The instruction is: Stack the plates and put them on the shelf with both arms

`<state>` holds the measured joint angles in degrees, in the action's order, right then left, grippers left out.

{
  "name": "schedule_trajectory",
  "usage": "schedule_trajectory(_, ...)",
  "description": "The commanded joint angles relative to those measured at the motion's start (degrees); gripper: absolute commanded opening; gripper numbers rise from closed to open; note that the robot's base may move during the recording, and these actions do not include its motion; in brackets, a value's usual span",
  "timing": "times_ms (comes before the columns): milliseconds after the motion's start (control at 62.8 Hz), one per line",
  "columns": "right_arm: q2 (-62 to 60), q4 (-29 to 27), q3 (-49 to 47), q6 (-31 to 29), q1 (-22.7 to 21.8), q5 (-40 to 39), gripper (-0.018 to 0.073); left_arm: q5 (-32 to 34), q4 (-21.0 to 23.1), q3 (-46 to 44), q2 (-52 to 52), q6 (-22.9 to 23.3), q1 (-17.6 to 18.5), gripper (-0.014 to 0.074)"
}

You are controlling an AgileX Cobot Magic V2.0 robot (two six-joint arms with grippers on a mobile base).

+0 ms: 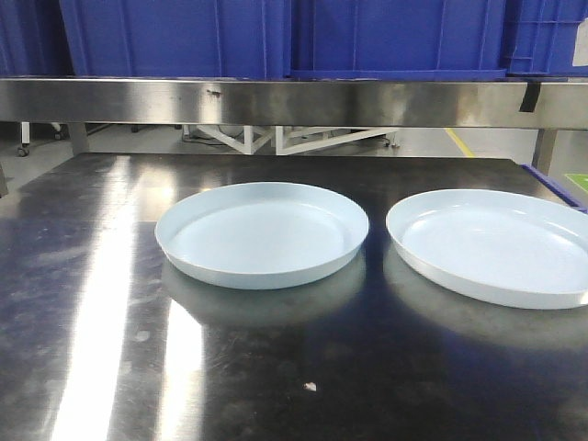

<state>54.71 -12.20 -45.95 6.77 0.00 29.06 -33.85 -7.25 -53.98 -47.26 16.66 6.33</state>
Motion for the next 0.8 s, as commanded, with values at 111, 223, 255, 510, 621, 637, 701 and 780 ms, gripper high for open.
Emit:
schedule_trajectory(111,-0.5,-0.4,-2.2,-0.5,0.0,-3.6,0.0592,10.8,0.0,13.0,10.9,1.4,-0.2,0.0091)
schedule_trajectory(223,-0.5,-0.4,-2.2,-0.5,0.0,-3.5,0.0592,12.3,0.0,19.9,15.1,1.4,-0.2,0.0091)
schedule_trajectory(255,-0.5,-0.4,-2.2,-0.5,0.0,-3.5,0.0592,12.4,0.0,21.8,16.3,1.4,-0.2,0.0091)
schedule_trajectory(510,-0.5,-0.4,-2.2,-0.5,0.0,-3.2,0.0592,12.0,0.0,28.0,18.6,1.4,-0.2,0.0092)
schedule_trajectory(621,-0.5,-0.4,-2.2,-0.5,0.0,-3.0,0.0592,12.2,-0.1,28.3,18.6,1.4,-0.2,0.0092)
schedule_trajectory(637,-0.5,-0.4,-2.2,-0.5,0.0,-3.0,0.0592,12.2,-0.5,28.3,18.6,1.4,-0.2,0.0092)
schedule_trajectory(701,-0.5,-0.4,-2.2,-0.5,0.0,-3.0,0.0592,12.4,-0.6,28.3,18.6,1.4,-0.2,0.0092)
schedule_trajectory(780,-0.5,-0.4,-2.2,-0.5,0.0,-3.0,0.0592,12.4,-0.6,28.3,18.6,1.4,-0.2,0.0092)
